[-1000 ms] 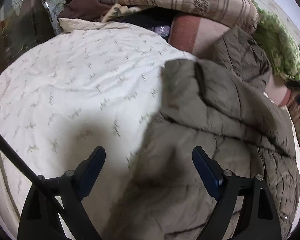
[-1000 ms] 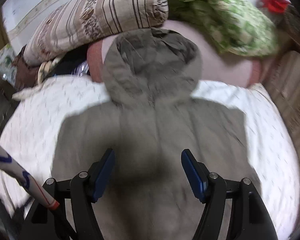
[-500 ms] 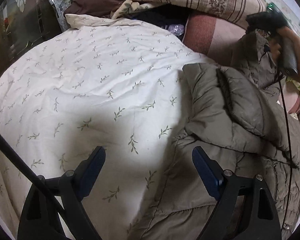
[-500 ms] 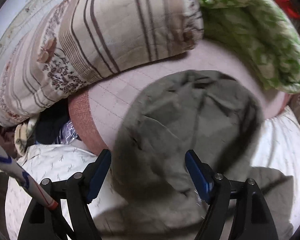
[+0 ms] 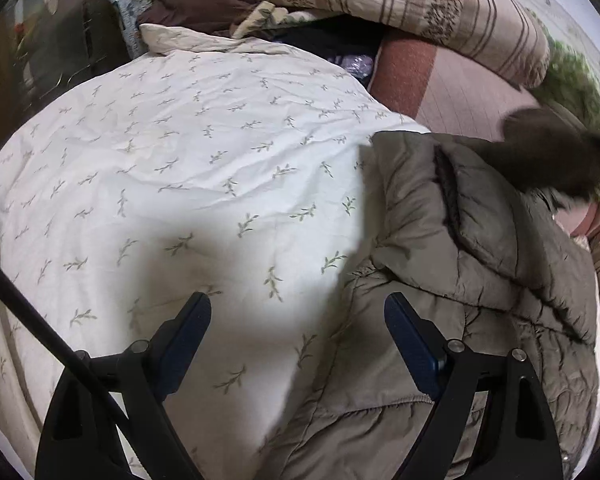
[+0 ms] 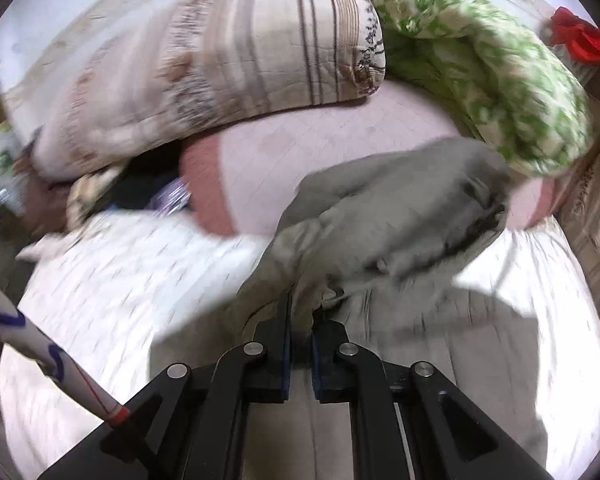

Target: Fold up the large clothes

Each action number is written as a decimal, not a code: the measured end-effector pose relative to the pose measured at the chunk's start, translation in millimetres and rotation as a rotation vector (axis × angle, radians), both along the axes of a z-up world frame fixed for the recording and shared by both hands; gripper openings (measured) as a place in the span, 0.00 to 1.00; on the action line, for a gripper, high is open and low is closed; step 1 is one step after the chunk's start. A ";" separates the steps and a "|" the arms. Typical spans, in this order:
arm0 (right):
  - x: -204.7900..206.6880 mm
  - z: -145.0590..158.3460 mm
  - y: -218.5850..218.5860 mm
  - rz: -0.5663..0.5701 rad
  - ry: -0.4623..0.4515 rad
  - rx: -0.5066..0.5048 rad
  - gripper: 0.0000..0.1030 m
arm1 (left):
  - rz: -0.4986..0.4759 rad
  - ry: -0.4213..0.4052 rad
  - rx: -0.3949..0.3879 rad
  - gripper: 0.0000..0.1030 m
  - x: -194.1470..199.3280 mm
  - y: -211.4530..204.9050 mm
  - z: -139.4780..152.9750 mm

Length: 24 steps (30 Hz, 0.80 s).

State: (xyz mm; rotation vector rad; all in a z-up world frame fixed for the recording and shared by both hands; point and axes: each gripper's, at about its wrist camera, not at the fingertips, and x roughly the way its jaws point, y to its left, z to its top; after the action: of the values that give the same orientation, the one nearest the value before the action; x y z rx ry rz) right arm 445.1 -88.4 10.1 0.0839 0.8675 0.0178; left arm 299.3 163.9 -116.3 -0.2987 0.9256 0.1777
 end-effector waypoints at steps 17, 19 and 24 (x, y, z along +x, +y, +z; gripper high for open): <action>-125.6 -114.5 43.4 0.040 0.091 -0.026 0.32 | 0.124 0.003 0.062 0.85 -16.6 29.1 4.6; -141.5 -94.3 43.2 0.098 0.068 -0.027 0.70 | 0.114 0.004 0.053 0.85 -15.6 27.8 4.8; -184.2 -49.8 26.8 0.152 -0.024 -0.110 0.71 | 0.093 0.001 0.047 0.85 -15.4 23.5 5.7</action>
State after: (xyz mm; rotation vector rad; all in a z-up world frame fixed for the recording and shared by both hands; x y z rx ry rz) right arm 260.9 -61.5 -39.7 -0.0852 0.8481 0.1130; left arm 283.9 187.4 -110.6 -0.2980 0.9081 0.2846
